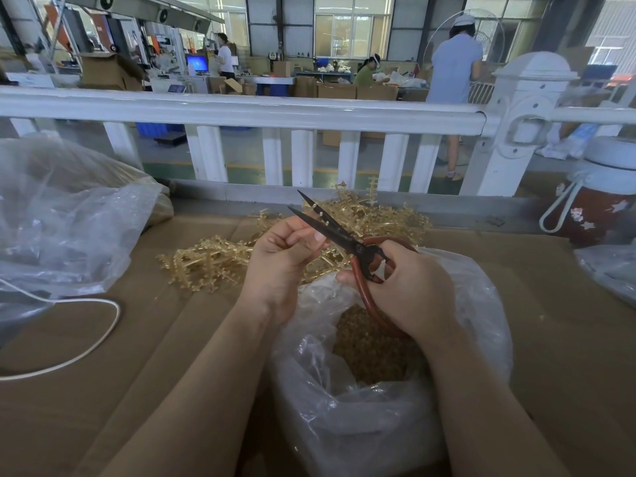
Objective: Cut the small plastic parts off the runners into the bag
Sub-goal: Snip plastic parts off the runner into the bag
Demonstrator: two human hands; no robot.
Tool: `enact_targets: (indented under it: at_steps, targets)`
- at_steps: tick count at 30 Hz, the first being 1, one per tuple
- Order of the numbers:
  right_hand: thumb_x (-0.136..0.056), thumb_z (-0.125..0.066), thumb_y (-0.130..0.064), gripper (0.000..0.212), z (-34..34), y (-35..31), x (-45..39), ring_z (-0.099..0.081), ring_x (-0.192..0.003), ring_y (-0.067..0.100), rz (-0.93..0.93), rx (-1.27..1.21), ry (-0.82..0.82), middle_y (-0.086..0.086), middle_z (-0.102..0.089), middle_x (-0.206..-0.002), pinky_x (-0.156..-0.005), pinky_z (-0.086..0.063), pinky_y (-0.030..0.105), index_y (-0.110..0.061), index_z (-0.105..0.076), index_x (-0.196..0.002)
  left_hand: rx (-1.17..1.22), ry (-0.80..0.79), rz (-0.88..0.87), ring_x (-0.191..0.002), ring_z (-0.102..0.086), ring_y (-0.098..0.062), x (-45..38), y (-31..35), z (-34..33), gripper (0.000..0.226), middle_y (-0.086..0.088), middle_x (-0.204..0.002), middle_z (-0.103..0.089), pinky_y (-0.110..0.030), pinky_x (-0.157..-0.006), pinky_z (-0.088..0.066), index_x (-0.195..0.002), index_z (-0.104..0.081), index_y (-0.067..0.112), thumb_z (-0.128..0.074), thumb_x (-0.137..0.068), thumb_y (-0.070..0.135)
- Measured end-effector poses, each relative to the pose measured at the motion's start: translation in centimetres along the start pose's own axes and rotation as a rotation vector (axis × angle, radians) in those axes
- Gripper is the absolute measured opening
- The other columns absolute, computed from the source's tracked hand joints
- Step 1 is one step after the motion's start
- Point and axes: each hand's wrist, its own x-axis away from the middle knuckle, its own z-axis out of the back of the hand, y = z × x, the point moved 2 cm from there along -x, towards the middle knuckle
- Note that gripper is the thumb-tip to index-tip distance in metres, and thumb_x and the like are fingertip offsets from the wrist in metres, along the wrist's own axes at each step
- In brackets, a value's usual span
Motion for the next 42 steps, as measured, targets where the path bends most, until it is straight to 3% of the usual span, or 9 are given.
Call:
enact_targets:
  at_steps: [4, 6, 11, 14, 16, 19, 29, 36, 42]
  targets:
    - [-0.064, -0.049, -0.095, 0.052, 0.24, -0.35, 0.11, -0.051, -0.062, -0.010, -0.006, -0.038, 0.024, -0.031, -0.047, -0.064, -0.051, -0.025, 0.007, -0.048, -0.052, -0.085, 0.012, -0.006, 0.015, -0.080, -0.068, -0.015, -0.01, -0.11, -0.05, 0.013, -0.005, -0.081, -0.070, -0.024, -0.081, -0.056, -0.085, -0.062, 0.003, -0.066, -0.072, 0.002]
    - [-0.063, -0.046, -0.096, 0.053, 0.26, -0.46, 0.13, -0.053, -0.073, -0.017, -0.004, -0.046, 0.015, -0.032, -0.047, -0.063, -0.046, -0.029, 0.008, -0.049, -0.051, -0.085, 0.011, -0.011, 0.025, -0.081, -0.068, -0.014, 0.03, -0.14, -0.05, 0.013, -0.005, -0.082, -0.070, -0.024, -0.082, -0.055, -0.085, -0.062, 0.005, -0.067, -0.072, 0.002]
    - [-0.064, -0.051, -0.094, 0.049, 0.07, -0.22, 0.09, -0.048, -0.081, -0.027, -0.008, -0.052, -0.003, -0.034, -0.049, -0.063, -0.049, -0.035, 0.005, -0.049, -0.053, -0.085, 0.000, -0.014, 0.040, -0.085, -0.065, -0.018, 0.13, -0.21, -0.11, 0.014, -0.012, -0.089, -0.064, -0.026, -0.087, -0.054, -0.086, -0.060, 0.005, -0.065, -0.074, 0.002]
    - [-0.063, -0.051, -0.094, 0.051, 0.03, -0.24, 0.06, -0.049, -0.086, -0.026, -0.012, -0.063, -0.006, -0.033, -0.049, -0.064, -0.053, -0.038, 0.005, -0.048, -0.054, -0.085, -0.019, -0.027, 0.028, -0.082, -0.068, -0.016, 0.12, -0.05, -0.05, 0.012, -0.010, -0.086, -0.068, -0.025, -0.082, -0.055, -0.086, -0.061, 0.003, -0.065, -0.075, 0.004]
    - [-0.061, -0.048, -0.097, 0.054, 0.19, -0.27, 0.02, -0.053, -0.078, -0.019, -0.022, -0.049, -0.002, -0.032, -0.049, -0.063, -0.045, -0.032, 0.008, -0.047, -0.053, -0.082, -0.057, -0.030, 0.018, -0.078, -0.067, -0.015, 0.12, 0.08, 0.09, 0.007, -0.007, -0.083, -0.071, -0.024, -0.078, -0.054, -0.084, -0.062, 0.004, -0.065, -0.078, 0.005]
    - [-0.059, -0.040, -0.101, 0.061, 0.37, -0.21, 0.00, -0.048, -0.059, -0.011, -0.025, -0.032, 0.015, -0.034, -0.048, -0.064, -0.051, -0.027, 0.007, -0.046, -0.054, -0.083, -0.147, 0.001, 0.006, -0.077, -0.065, -0.017, 0.08, 0.11, 0.44, 0.011, -0.008, -0.080, -0.070, -0.027, -0.079, -0.052, -0.081, -0.063, 0.004, -0.060, -0.088, -0.003]
    - [-0.060, -0.039, -0.098, 0.071, 0.38, -0.08, -0.09, -0.046, -0.059, -0.011, -0.008, -0.011, 0.035, -0.030, -0.050, -0.064, -0.052, -0.029, 0.008, -0.037, -0.065, -0.083, -0.173, 0.025, -0.023, -0.072, -0.064, -0.015, 0.30, 0.12, 0.35, 0.004, -0.006, -0.075, -0.070, -0.025, -0.076, -0.054, -0.084, -0.062, -0.001, -0.063, -0.083, 0.002]
    - [-0.058, -0.039, -0.099, 0.074, 0.42, 0.08, -0.05, -0.047, -0.061, -0.014, -0.024, -0.019, 0.034, -0.034, -0.050, -0.066, -0.054, -0.028, 0.005, -0.036, -0.068, -0.085, -0.164, 0.008, -0.021, -0.071, -0.063, -0.012, 0.47, 0.35, 0.08, 0.003, -0.003, -0.074, -0.069, -0.022, -0.073, -0.053, -0.076, -0.068, 0.011, -0.066, -0.079, 0.011]
    - [-0.063, -0.050, -0.093, 0.056, -0.09, 0.32, -0.09, -0.046, -0.065, -0.016, -0.040, -0.018, -0.041, -0.038, -0.049, -0.069, -0.056, -0.027, 0.006, -0.046, -0.063, -0.091, -0.187, 0.085, 0.024, -0.069, -0.067, -0.010, 0.30, 0.18, 0.23, 0.023, -0.001, -0.074, -0.071, -0.021, -0.070, -0.055, -0.077, -0.065, 0.009, -0.056, -0.091, -0.006]
